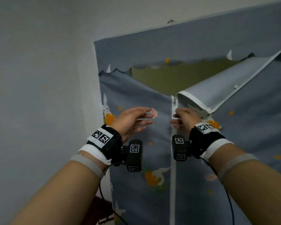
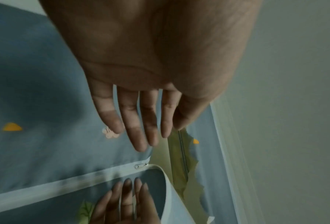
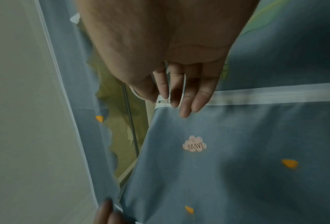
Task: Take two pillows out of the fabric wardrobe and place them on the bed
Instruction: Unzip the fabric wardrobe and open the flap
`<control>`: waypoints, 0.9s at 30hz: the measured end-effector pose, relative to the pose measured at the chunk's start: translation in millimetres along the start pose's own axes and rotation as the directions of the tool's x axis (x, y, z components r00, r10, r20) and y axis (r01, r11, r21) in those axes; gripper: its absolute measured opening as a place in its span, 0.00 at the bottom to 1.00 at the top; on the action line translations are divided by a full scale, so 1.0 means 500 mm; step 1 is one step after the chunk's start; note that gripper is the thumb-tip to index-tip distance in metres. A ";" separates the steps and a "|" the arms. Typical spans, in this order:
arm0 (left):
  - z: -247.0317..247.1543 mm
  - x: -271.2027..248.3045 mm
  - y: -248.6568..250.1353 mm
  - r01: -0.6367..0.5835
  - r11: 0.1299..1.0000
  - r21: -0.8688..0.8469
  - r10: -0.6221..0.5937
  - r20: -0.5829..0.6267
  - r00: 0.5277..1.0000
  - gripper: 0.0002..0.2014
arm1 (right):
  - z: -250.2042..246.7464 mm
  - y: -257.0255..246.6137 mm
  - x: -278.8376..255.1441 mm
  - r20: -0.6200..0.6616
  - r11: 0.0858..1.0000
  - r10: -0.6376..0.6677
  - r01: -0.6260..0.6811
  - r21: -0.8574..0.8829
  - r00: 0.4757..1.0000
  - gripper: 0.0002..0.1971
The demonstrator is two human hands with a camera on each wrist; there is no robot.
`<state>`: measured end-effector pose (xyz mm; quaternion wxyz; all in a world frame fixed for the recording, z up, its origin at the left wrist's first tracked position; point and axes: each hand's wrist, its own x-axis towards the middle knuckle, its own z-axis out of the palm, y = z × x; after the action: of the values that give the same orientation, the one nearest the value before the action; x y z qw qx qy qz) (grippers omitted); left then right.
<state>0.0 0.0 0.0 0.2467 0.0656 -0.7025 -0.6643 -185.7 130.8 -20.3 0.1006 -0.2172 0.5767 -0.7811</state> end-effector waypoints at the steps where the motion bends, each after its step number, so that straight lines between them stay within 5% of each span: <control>1: 0.011 0.027 0.001 -0.016 1.000 0.005 0.016 -0.003 1.000 0.14 | -0.001 -0.007 0.019 0.000 0.999 -0.022 0.022 -0.025 1.000 0.03; 7: 0.052 0.191 -0.001 -0.183 0.969 0.167 0.185 0.004 0.983 0.17 | 0.011 -0.014 0.146 -0.063 0.978 -0.078 0.064 -0.197 0.995 0.15; 11: 0.058 0.272 -0.002 -0.330 0.873 0.359 0.320 0.089 0.943 0.21 | 0.017 0.000 0.204 -0.085 0.970 -0.094 0.071 -0.234 0.992 0.12; 15: 0.053 0.329 -0.016 -0.385 0.799 0.462 0.333 0.194 0.923 0.25 | 0.028 0.009 0.229 -0.173 0.945 -0.138 0.078 -0.317 0.975 0.13; 20: 0.025 0.403 -0.041 -0.515 0.597 0.615 0.354 0.374 0.857 0.28 | 0.052 0.009 0.235 -0.301 0.928 -0.203 0.085 -0.362 0.932 0.12; 27: 0.010 0.469 -0.060 -0.642 0.458 0.614 0.332 0.552 0.765 0.29 | 0.076 0.036 0.215 -0.421 0.907 -0.293 0.110 -0.406 0.858 0.18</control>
<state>-212.9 -97.3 32.1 0.2449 -0.1635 -0.9363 -0.1916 -265.1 48.6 -4.2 -0.1695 -0.0952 0.6930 -0.6942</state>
